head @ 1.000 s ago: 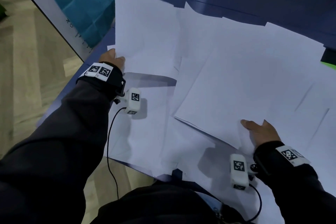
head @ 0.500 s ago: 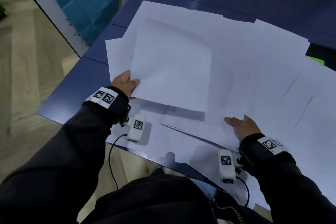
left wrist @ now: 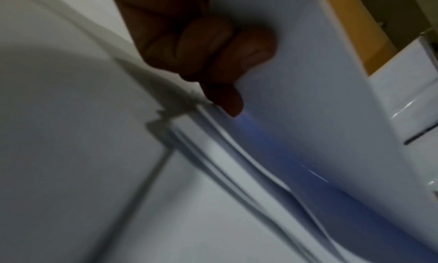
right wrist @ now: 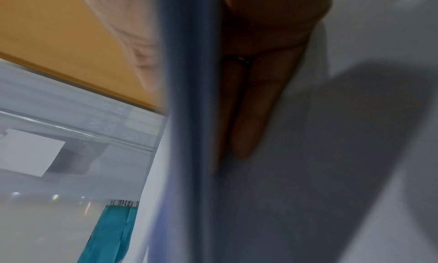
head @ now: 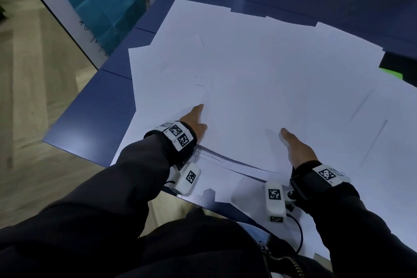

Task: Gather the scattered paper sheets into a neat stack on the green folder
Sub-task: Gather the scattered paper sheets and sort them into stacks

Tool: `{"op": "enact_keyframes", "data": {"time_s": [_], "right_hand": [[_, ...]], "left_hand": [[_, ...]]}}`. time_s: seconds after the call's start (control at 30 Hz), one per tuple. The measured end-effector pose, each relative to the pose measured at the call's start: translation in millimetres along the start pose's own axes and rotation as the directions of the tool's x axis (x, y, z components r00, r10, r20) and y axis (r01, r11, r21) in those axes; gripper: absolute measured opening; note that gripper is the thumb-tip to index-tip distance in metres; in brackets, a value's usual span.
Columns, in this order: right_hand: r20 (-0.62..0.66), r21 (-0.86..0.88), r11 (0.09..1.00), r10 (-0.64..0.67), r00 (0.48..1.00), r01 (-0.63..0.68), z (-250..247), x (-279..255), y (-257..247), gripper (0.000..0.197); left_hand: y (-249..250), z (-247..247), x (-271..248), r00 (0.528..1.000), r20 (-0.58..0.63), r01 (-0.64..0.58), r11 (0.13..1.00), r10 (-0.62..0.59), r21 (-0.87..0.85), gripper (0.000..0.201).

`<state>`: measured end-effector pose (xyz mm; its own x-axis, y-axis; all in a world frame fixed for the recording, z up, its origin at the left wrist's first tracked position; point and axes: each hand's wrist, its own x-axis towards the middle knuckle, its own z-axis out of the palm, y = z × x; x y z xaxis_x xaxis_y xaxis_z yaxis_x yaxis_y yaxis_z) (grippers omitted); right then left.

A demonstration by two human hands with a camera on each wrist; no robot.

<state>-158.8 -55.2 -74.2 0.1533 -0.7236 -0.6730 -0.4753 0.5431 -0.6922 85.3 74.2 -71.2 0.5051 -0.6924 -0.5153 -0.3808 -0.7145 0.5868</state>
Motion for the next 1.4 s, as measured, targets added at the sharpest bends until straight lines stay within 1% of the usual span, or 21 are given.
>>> {"op": "enact_keyframes", "data": {"time_s": [0.1,0.23,0.33,0.4,0.47,0.53,0.57,0.6,0.67,0.8,0.87,0.93,0.97,1.03,1.1,1.17,1.2,1.27,1.3,1.37,1.4], "right_hand": [[0.003,-0.09,0.995,-0.046,0.999,0.046,5.3,4.3,-0.6,0.094],[-0.016,-0.177,0.983,-0.058,0.998,0.055,8.1,14.9,-1.2,0.069],[-0.011,-0.174,0.982,-0.073,0.997,0.07,8.1,18.6,-3.1,0.08],[-0.024,-0.196,0.978,-0.082,0.996,0.076,8.3,22.3,-2.9,0.068],[-0.028,-0.214,0.974,-0.086,0.996,0.078,8.9,24.0,-3.3,0.055],[-0.026,-0.223,0.972,-0.088,0.996,0.08,10.3,24.2,-4.9,0.051],[-0.025,-0.232,0.97,-0.086,0.996,0.078,11.3,23.5,-6.5,0.049],[-0.027,-0.238,0.967,-0.097,0.995,0.087,11.7,23.1,-7.0,0.045],[-0.013,-0.23,0.969,-0.099,0.995,0.093,12.1,20.1,-9.8,0.038],[0.016,-0.238,0.961,-0.139,0.99,0.138,11.5,12.5,-16.1,0.038],[0.02,-0.235,0.961,-0.143,0.99,0.144,12.6,10.7,-16.9,0.038],[0.026,-0.224,0.964,-0.142,0.989,0.145,13.4,10.2,-16.2,0.039],[0.028,-0.212,0.966,-0.146,0.989,0.149,13.5,10.7,-15.3,0.037],[0.024,-0.211,0.967,-0.142,0.99,0.144,14.3,11.0,-15.0,0.037],[0.013,-0.221,0.965,-0.139,0.99,0.139,14.4,11.7,-14.5,0.049],[0.007,-0.229,0.965,-0.126,0.992,0.124,15.4,10.3,-15.7,0.055],[0.002,-0.238,0.965,-0.113,0.994,0.11,15.5,9.0,-16.7,0.057],[-0.007,-0.234,0.967,-0.109,0.994,0.104,16.2,8.1,-16.8,0.066],[-0.015,-0.232,0.968,-0.107,0.994,0.101,16.2,8.7,-16.0,0.069],[-0.013,-0.233,0.967,-0.11,0.994,0.104,16.5,7.5,-17.5,0.066],[-0.004,-0.223,0.969,-0.113,0.994,0.11,16.2,7.2,-17.9,0.063]], "left_hand": [[5.0,6.4,7.7,0.998,0.057,0.011,0.997,-0.016,0.073,0.067],[12.8,-0.3,10.5,0.997,0.078,-0.006,0.987,-0.006,0.161,0.061],[12.1,-30.0,24.7,0.998,-0.058,0.046,0.989,-0.038,0.138,0.054],[8.4,-57.5,41.0,0.981,-0.165,0.122,0.983,-0.098,0.141,0.065],[6.2,-87.6,55.5,0.948,-0.27,0.227,0.953,-0.17,0.198,0.078],[2.7,-116.6,70.4,0.922,-0.323,0.321,0.889,-0.214,0.328,0.084],[0.8,-128.9,76.5,0.922,-0.312,0.351,0.838,-0.231,0.418,0.086],[1.2,-140.5,79.7,0.936,-0.254,0.346,0.76,-0.243,0.549,0.086],[0.8,-155.9,88.4,0.953,-0.16,0.289,0.613,-0.257,0.735,0.077],[8.7,-162.3,93.3,0.964,-0.052,0.149,0.369,-0.262,0.918,0.075],[11.7,-162.1,101.7,0.963,-0.031,0.118,0.317,-0.266,0.941,0.071],[17.7,-164.7,106.5,0.955,-0.058,0.156,0.326,-0.29,0.933,0.065],[16.7,-165.2,113.3,0.955,-0.044,0.16,0.383,-0.295,0.91,0.062],[11.0,-165.9,127.6,0.958,-0.028,0.152,0.422,-0.285,0.894,0.066],[10.2,-167.7,123.4,0.953,-0.027,0.148,0.387,-0.302,0.91,0.073],[15.9,-161.4,108.4,0.946,-0.064,0.179,0.348,-0.316,0.92,0.066],[18.8,-159.6,104.8,0.957,-0.09,0.18,0.317,-0.277,0.931,0.059],[17.6,-159.8,101.2,0.969,-0.074,0.137,0.266,-0.235,0.954,0.048],[10.2,-163.0,102.3,0.971,-0.086,0.153,0.301,-0.225,0.941,0.045],[-6.3,-171.1,104.7,0.977,-0.092,0.168,0.433,-0.192,0.885,0.048],[-14.6,-174.5,103.7,0.982,-0.103,0.173,0.528,-0.159,0.831,0.051]]}}
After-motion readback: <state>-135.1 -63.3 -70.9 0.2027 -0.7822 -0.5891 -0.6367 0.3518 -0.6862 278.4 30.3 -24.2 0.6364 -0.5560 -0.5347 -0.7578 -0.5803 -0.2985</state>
